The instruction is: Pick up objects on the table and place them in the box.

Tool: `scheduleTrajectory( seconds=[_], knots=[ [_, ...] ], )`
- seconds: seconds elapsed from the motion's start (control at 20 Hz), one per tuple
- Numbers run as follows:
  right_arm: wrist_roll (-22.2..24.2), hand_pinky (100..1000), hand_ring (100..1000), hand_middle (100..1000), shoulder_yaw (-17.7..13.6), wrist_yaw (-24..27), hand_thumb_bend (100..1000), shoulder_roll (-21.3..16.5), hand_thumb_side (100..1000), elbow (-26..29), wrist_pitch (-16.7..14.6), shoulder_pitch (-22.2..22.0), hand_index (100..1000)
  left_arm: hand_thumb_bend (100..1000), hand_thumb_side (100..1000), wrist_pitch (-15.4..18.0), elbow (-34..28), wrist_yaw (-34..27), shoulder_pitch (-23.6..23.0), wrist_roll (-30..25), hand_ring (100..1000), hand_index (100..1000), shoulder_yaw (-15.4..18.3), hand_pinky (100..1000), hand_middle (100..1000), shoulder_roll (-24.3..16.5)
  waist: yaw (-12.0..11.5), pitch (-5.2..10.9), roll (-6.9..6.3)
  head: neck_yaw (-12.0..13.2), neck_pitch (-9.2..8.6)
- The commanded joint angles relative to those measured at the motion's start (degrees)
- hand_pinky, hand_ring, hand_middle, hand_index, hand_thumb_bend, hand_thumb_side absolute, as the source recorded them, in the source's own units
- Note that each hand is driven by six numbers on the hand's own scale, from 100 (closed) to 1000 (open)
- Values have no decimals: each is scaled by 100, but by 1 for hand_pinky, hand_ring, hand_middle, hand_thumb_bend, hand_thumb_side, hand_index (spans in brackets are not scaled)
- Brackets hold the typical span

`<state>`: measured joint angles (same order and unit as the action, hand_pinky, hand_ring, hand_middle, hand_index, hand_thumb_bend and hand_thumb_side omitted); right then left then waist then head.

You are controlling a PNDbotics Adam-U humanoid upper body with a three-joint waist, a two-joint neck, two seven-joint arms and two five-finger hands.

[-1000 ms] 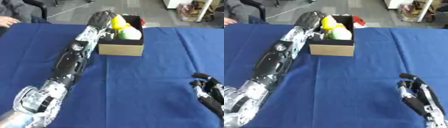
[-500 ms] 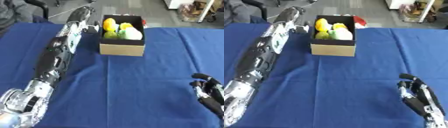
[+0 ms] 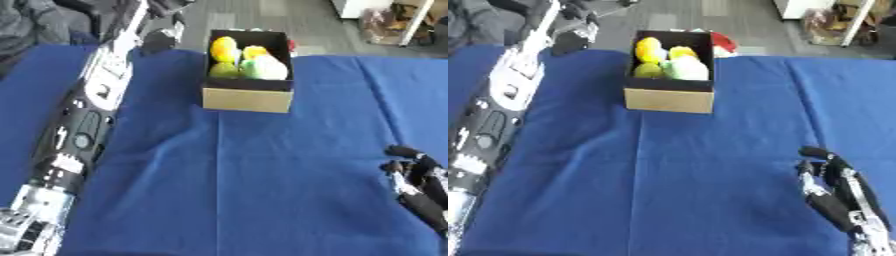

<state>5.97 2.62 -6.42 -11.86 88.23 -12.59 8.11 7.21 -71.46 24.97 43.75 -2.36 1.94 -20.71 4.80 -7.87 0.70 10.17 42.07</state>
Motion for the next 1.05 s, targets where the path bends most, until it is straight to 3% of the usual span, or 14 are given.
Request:
scheduleTrajectory(
  seconds=[0.05, 0.1, 0.3, 0.45, 0.7, 1.05],
  knots=[
    [-12, 755, 665, 746, -49, 24, 100, -78, 312, 129, -10, 69, 802, 100, 489, 90, -842, -959, -293, -161, 681, 840, -27, 766, 665, -281, -15, 70, -37, -12, -7],
    [-18, 755, 665, 746, -55, 24, 100, -80, 315, 130, -6, 62, 802, 100, 476, 56, -1033, -1264, -468, -241, 679, 838, -24, 765, 662, -304, -19, 71, -39, -19, -3],
    [-33, 755, 665, 746, -66, 19, 100, -83, 316, 140, 1, 65, 802, 100, 600, -228, -1607, -2256, -1146, -490, 664, 820, 51, 758, 642, -292, -57, 65, -51, -39, 18],
    [-29, 755, 665, 746, -65, 17, 100, -81, 314, 146, 2, 66, 802, 100, 648, -439, -1919, -2669, -1614, -550, 658, 815, 132, 756, 634, -191, -86, 61, -49, -54, 18],
    [-53, 754, 664, 746, -76, 15, 100, -80, 314, 149, 7, 72, 802, 100, 707, -595, -2413, -3017, -2286, -663, 655, 811, 231, 757, 630, 49, -130, 45, -38, -49, 27],
    [-55, 754, 664, 746, -73, 16, 100, -65, 317, 157, 7, 62, 801, 100, 756, -682, -2715, -3066, -2746, -790, 648, 807, 254, 758, 619, 381, -188, 59, -29, -60, 43]
  ],
)
